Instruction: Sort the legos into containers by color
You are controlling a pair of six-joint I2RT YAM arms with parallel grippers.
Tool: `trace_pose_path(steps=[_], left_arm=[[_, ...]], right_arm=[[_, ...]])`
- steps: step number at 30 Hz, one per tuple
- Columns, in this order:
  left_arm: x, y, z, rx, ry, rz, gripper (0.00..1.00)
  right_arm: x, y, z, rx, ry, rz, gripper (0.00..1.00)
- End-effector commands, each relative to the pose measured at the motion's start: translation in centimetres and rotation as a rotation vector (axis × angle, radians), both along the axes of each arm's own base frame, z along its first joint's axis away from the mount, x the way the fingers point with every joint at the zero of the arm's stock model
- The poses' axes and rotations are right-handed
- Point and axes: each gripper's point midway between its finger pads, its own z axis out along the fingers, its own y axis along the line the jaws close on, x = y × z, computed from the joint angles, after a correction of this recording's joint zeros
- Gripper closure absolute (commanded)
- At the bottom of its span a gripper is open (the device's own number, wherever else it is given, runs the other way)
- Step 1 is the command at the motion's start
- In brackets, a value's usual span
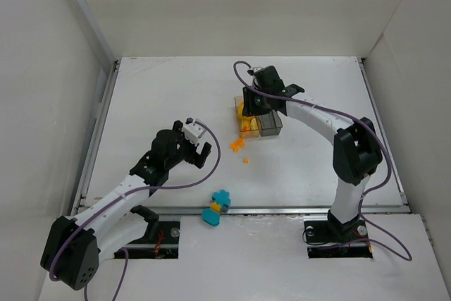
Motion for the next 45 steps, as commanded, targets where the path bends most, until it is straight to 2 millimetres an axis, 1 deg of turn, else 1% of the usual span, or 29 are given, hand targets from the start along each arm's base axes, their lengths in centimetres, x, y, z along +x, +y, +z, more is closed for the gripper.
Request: trace_pose_path(steps=[1,3,4,5,6,7,8,11,12,13,14,16,18,20,21,22,23,24,26,27,29,32,34,35,37,38,40,42,45], left_arm=[[0.2,-0.1,1.1,-0.024,-0.047,-0.003,0.12],[0.2,-0.1,1.1,-0.024,-0.047,-0.003,0.12],[0.3,-0.1,1.1,-0.017,-0.052,-0.007,0.12],[0.3,-0.1,1.1,-0.017,-0.052,-0.007,0.12],[0.3,-0.1,1.1,-0.017,-0.052,-0.007,0.11],[0.3,-0.1,1.1,-0.017,-0.052,-0.007,0.09],[0.3,-0.1,1.1,-0.017,-0.052,-0.007,0.09],[0.3,-0.1,0.8,-0.012,-0.044,-0.007,0.09],[0.3,-0.1,0.8,-0.012,-0.044,-0.007,0.08],[0.3,-0.1,0.9,-0.006,-0.049,-0.011,0.08],[0.3,-0.1,0.9,-0.006,-0.049,-0.011,0.08],[0.3,-0.3,1.1,-0.005,-0.062,-0.025,0.08],[0.4,-0.2,1.1,0.002,-0.067,-0.029,0.08],[0.4,-0.2,1.1,0.002,-0.067,-0.029,0.08],[0.1,-0.3,0.7,0.003,-0.057,-0.037,0.08],[0.1,-0.3,0.7,0.003,-0.057,-0.037,0.08],[0.1,-0.3,0.4,0.007,-0.049,-0.038,0.08],[0.1,-0.5,0.6,-0.001,-0.057,-0.046,0.08],[0.3,-0.6,0.6,-0.003,-0.060,-0.046,0.08],[0.2,-0.7,0.6,-0.007,-0.058,-0.056,0.08],[0.3,-0.8,0.8,-0.011,-0.066,-0.055,0.08],[0.2,-0.9,0.8,-0.021,-0.059,-0.060,0.08],[0.2,-0.9,0.8,-0.021,-0.059,-0.060,0.08],[0.2,-0.9,0.8,-0.021,-0.059,-0.060,0.08],[0.1,-0.9,0.6,-0.017,-0.051,-0.060,0.08],[0.1,-0.9,0.6,-0.017,-0.051,-0.060,0.08],[0.1,-0.9,0.6,-0.017,-0.051,-0.060,0.08],[0.1,-0.9,0.6,-0.017,-0.051,-0.060,0.08],[0.1,-0.9,0.6,-0.017,-0.051,-0.060,0.08]], right_arm=[[2.5,-0.1,0.2,-0.039,-0.032,-0.052,0.82],[2.9,-0.1,-0.4,-0.060,-0.026,-0.050,0.66],[3.3,-0.7,-0.6,-0.077,-0.024,-0.058,0.58],[3.4,-0.6,-0.7,-0.077,-0.024,-0.058,0.43],[3.7,-0.5,-0.2,-0.076,-0.038,-0.052,0.38],[3.5,-0.6,-0.3,-0.081,-0.029,-0.052,0.34],[3.5,-0.6,0.2,-0.075,-0.039,-0.052,0.31],[3.5,-0.6,0.8,-0.074,-0.054,-0.045,0.26],[3.2,-0.8,1.6,-0.072,-0.069,-0.039,0.24],[3.0,-0.9,1.9,-0.072,-0.069,-0.039,0.24],[2.1,-0.4,2.2,-0.076,-0.079,-0.011,0.24],[0.9,-0.4,2.3,-0.102,-0.086,0.007,0.24],[-1.3,0.5,2.1,-0.117,-0.088,0.054,0.24],[-4.0,0.3,0.9,-0.125,-0.059,0.092,0.27],[-4.9,0.4,0.4,-0.117,-0.048,0.101,0.28],[-6.6,0.1,-1.1,-0.122,-0.011,0.115,0.32],[-7.3,-0.3,-2.3,-0.124,0.030,0.092,0.35],[-7.7,-0.2,-2.7,-0.106,0.037,0.091,0.36],[-9.9,0.0,-4.8,-0.121,0.091,0.116,0.37],[-10.0,0.5,-5.1,-0.118,0.096,0.119,0.37],[-11.1,1.0,-6.6,-0.153,0.119,0.135,0.37],[-11.7,1.8,-7.5,-0.184,0.119,0.155,0.37],[-11.6,1.6,-8.4,-0.204,0.135,0.141,0.37],[-11.3,1.6,-8.3,-0.203,0.122,0.134,0.37],[-11.7,1.2,-9.7,-0.227,0.149,0.135,0.41],[-11.5,1.5,-9.6,-0.216,0.145,0.127,0.41],[-12.1,1.7,-10.5,-0.222,0.161,0.144,0.43],[-12.0,1.5,-10.9,-0.232,0.167,0.128,0.47],[-12.6,1.1,-11.5,-0.237,0.190,0.111,0.57]])
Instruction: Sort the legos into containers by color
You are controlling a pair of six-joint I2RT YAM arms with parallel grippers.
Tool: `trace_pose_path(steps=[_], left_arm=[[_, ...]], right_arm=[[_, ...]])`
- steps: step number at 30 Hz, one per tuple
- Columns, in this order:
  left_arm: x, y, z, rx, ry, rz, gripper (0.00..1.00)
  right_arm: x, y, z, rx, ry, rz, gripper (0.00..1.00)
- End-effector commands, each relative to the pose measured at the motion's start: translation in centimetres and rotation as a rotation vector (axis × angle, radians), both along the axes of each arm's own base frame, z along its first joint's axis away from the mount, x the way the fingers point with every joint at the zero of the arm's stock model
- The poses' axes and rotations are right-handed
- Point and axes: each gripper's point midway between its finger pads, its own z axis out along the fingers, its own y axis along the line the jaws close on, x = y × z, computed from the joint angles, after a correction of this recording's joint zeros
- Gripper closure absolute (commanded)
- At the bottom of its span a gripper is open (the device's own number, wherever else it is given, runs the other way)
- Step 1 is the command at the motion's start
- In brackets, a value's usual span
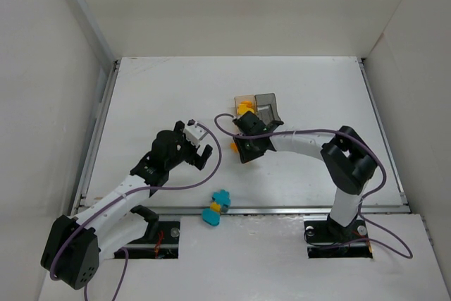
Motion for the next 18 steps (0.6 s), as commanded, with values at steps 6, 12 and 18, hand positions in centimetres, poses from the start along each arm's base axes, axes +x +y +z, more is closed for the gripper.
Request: trace_pose_path(steps=[6,12,18], left_arm=[[0.4,-0.3,0.9,-0.016,-0.042,-0.008,0.08],[0.4,-0.7,0.7,0.012,-0.054,-0.062,0.08],[0.4,-2.6,0.1,0.074,-0.063,-0.225,0.08]], right_arm=[[0.8,0.4,0.2,0.025,-0.047,-0.055,0.90],[2.8,1.3,7.0,0.102,-0.173,-0.081,1.00],[7.4,1.0,12.9,0.174,-0.311,-0.137,1.00]])
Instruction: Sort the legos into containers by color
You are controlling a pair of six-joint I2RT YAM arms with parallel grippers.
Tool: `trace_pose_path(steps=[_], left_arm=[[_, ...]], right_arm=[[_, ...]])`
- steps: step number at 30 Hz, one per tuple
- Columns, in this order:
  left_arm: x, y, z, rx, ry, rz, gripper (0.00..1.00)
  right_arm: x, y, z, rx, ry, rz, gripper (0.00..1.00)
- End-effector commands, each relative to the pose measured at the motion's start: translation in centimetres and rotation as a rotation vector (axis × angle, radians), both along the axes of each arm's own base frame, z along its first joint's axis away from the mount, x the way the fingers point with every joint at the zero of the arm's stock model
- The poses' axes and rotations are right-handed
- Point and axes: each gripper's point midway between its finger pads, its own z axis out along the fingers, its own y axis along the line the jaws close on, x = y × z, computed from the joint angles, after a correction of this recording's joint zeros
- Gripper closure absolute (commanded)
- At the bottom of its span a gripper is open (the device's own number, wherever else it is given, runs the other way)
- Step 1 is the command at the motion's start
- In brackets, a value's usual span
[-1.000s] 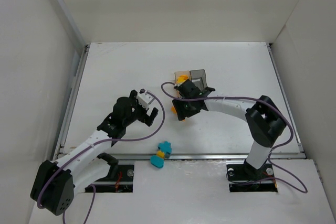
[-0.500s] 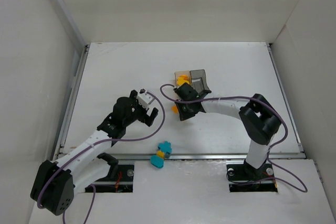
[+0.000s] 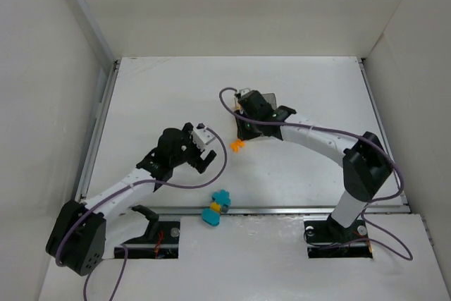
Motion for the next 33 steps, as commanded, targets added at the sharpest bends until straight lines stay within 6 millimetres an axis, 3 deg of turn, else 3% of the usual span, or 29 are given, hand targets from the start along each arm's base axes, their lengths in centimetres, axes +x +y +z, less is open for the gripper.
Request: trace_pose_path(steps=[1,4,7,11,14,15,19,23,28,33], left_arm=[[0.9,-2.3,2.5,-0.003,-0.087,-0.138,0.08],[1.4,-3.3,2.0,0.032,-0.078,-0.192,0.09],[2.4,-4.0,1.5,0.046,-0.058,-0.208,0.09],[3.0,-5.1,0.7,0.065,-0.032,-0.234,0.09],[4.0,-5.7,0.1,0.112,-0.032,-0.249,0.09],[3.5,-6.4,-0.5,0.132,-0.020,-0.273,0.09],[4.4,-7.2,-1.6,0.193,-0.022,-0.298,0.07],[5.2,-8.1,-1.8,0.236,-0.023,-0.309,0.04],[5.6,-9.3,-3.7,0.312,0.025,-0.374,0.04],[5.6,-9.5,-5.0,0.361,0.108,-0.405,0.03]], right_arm=[[5.4,-0.3,5.6,0.069,-0.155,-0.076,1.00],[8.2,-1.6,4.9,0.026,-0.154,-0.098,1.00],[11.0,-1.5,3.8,0.006,-0.152,-0.104,0.99],[13.0,-1.8,3.1,0.005,-0.152,-0.086,0.91],[13.7,-1.5,2.1,-0.007,-0.141,-0.054,0.75],[13.8,-1.5,1.8,-0.018,-0.137,-0.044,0.60],[14.2,-1.7,2.1,-0.020,-0.148,-0.031,0.38],[14.4,-3.0,3.8,-0.001,-0.164,-0.039,0.36],[15.0,-3.9,6.1,0.038,-0.202,-0.056,0.35],[14.9,-4.8,6.1,0.050,-0.196,-0.063,0.35]])
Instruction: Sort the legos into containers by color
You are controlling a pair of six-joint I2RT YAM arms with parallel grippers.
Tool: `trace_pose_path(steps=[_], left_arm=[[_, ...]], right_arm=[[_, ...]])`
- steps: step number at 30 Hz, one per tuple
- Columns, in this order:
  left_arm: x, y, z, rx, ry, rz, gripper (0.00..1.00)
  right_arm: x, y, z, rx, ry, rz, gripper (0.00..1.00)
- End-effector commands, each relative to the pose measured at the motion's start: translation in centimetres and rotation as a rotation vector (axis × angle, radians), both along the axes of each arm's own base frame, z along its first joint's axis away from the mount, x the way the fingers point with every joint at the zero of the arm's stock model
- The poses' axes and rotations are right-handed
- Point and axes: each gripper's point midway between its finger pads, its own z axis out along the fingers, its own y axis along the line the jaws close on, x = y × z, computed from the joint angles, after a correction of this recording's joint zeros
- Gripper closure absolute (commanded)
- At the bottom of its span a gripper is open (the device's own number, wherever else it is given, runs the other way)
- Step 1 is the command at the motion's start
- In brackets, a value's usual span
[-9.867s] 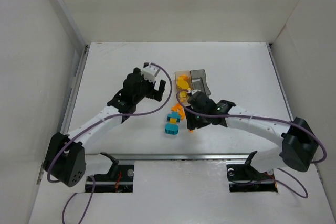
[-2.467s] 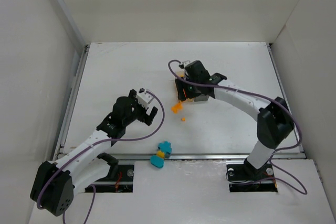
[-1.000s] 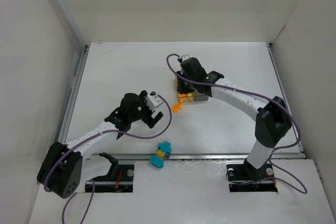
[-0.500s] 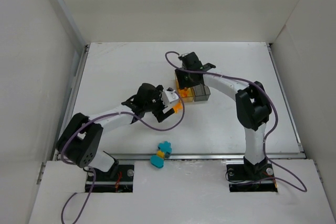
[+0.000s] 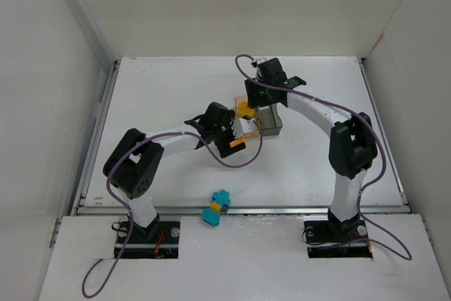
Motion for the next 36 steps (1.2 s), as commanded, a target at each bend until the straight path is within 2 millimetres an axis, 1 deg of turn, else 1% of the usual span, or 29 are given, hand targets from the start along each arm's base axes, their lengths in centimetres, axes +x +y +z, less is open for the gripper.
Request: trace_pose_path(steps=[1,3,4,6,7,8,10,11,12,14,15,16,18,19,20,22,23,24,25,27,28,30,31,34,35,36], left_arm=[[-1.0,-0.5,0.2,0.041,0.036,-0.070,0.03],[-1.3,-0.2,-0.6,0.058,0.042,-0.083,0.03],[-1.4,-0.1,-0.7,0.070,0.036,-0.099,0.03],[-1.6,0.2,-1.4,0.086,0.047,-0.108,0.06],[-1.5,0.1,-1.2,0.089,0.041,-0.115,0.12],[-1.6,0.2,-1.9,0.099,0.055,-0.116,0.16],[-1.3,0.2,-2.3,0.117,0.068,-0.111,0.23],[-1.0,-0.1,-1.9,0.110,0.058,-0.110,0.26],[-0.9,0.1,-2.2,0.121,0.062,-0.105,0.27],[-0.9,0.1,-2.2,0.125,0.055,-0.113,0.30],[-0.8,0.3,-2.6,0.141,0.050,-0.120,0.33],[-1.0,0.0,-2.6,0.144,0.043,-0.137,0.35],[-0.9,0.0,-2.6,0.154,0.025,-0.161,0.40],[-0.8,0.0,-2.5,0.157,0.019,-0.168,0.47],[-1.2,-0.1,-2.7,0.166,0.023,-0.185,0.51],[-1.5,-0.1,-2.7,0.169,0.026,-0.203,0.57],[-1.4,-0.1,-2.7,0.172,0.020,-0.211,0.59],[-1.7,-0.4,-2.7,0.172,0.019,-0.220,0.62],[-1.6,-0.4,-2.7,0.175,0.013,-0.227,0.66],[-1.9,-0.2,-3.0,0.180,0.021,-0.228,0.72],[-1.9,-0.2,-3.0,0.180,0.021,-0.228,0.79],[-1.9,-0.2,-3.0,0.180,0.021,-0.228,0.85],[-1.9,-0.2,-3.0,0.180,0.021,-0.228,0.87],[-2.1,0.1,-3.3,0.185,0.029,-0.229,0.99],[-2.1,0.1,-3.3,0.185,0.029,-0.229,1.00],[-2.1,0.0,-3.0,0.180,0.021,-0.228,1.00]], right_arm=[[0.7,0.3,4.0,0.063,-0.087,0.020,0.35],[0.8,0.2,3.9,0.078,-0.083,0.026,0.35],[0.9,-0.3,3.5,0.073,-0.075,0.016,0.35],[1.2,-0.5,3.6,0.083,-0.080,0.014,0.35],[1.2,-0.5,3.6,0.083,-0.080,0.014,0.35],[1.2,-0.5,3.6,0.083,-0.080,0.014,0.35],[1.2,-0.5,3.6,0.083,-0.080,0.014,0.35],[1.0,-0.6,3.2,0.079,-0.071,0.014,0.35],[1.0,-0.6,3.2,0.079,-0.071,0.014,0.35],[1.4,-0.9,3.3,0.082,-0.079,0.005,0.35],[1.4,-0.9,3.3,0.082,-0.079,0.005,0.35],[1.2,-1.0,3.0,0.079,-0.071,0.005,0.35],[1.2,-1.0,3.0,0.078,-0.071,0.005,0.35],[1.2,-1.0,3.0,0.078,-0.071,0.005,0.35],[1.0,-1.1,2.6,0.075,-0.063,0.005,0.35],[1.0,-1.1,2.6,0.075,-0.063,0.005,0.35],[1.2,-1.0,2.7,0.078,-0.071,0.005,0.35],[1.0,-1.1,2.3,0.074,-0.062,0.004,0.35],[1.2,-1.5,2.3,0.074,-0.062,-0.005,0.35],[1.2,-1.5,2.3,0.074,-0.062,-0.005,0.35],[1.0,-1.6,1.9,0.070,-0.054,-0.005,0.35],[1.0,-1.6,1.9,0.070,-0.054,-0.005,0.35],[0.8,-1.7,1.6,0.066,-0.045,-0.005,0.35],[0.8,-1.7,1.5,0.066,-0.045,-0.005,0.35],[0.8,-1.7,1.5,0.066,-0.045,-0.005,0.35],[0.6,-1.8,1.1,0.061,-0.036,-0.005,0.35]])
